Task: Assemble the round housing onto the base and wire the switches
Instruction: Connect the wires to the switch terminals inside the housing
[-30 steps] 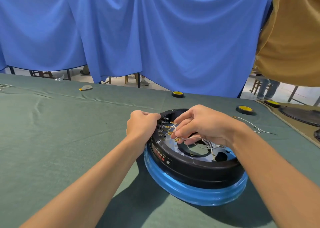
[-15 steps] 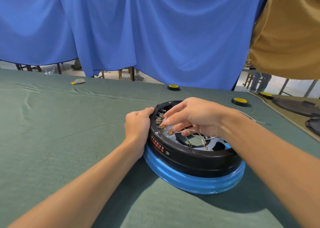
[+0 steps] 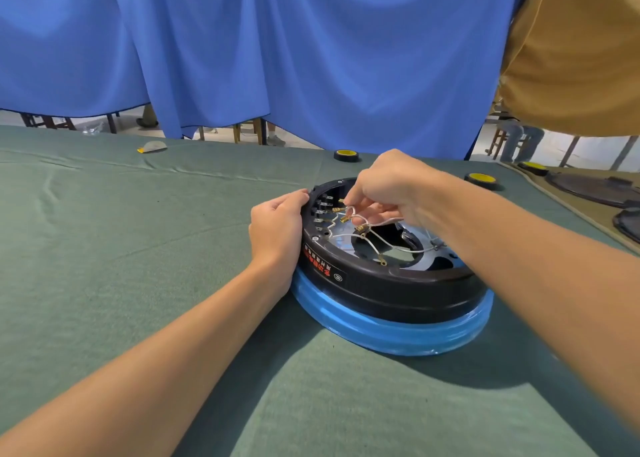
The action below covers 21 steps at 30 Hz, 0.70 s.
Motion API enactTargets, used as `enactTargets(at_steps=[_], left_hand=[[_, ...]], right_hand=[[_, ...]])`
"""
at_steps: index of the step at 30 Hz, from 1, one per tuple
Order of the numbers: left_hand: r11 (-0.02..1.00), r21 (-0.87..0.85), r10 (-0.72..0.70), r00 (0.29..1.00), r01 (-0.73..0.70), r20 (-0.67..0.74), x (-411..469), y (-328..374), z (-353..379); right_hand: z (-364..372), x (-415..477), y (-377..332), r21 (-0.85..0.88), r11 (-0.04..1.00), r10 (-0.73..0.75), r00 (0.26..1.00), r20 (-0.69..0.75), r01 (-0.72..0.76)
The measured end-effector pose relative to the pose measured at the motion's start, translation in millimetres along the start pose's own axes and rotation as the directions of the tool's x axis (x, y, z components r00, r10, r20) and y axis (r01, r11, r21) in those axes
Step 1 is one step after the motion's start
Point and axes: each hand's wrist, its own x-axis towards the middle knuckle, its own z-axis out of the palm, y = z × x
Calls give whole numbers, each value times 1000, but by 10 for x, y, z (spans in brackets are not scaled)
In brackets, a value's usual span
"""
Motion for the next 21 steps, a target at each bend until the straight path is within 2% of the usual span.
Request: enactTargets(at_steps=[4,8,14,21], left_hand=[[1000,21,2,1000,-2,-11,-24,16,3],[999,40,11,1000,-10,-20,-8,10,-5],[999,40,-6,1000,7,-8,-14,8,-9],[999,44,-7,1000,8,-10,1,8,-24]], right_hand=[[48,47,-30,-44,999,27,997,-76,-31],[123,102,-31,-87,996,-24,989,-145,11],[199,173,5,-175,984,-58,987,-149,31],[198,196,35,-90,996,-26,996,-88,18]])
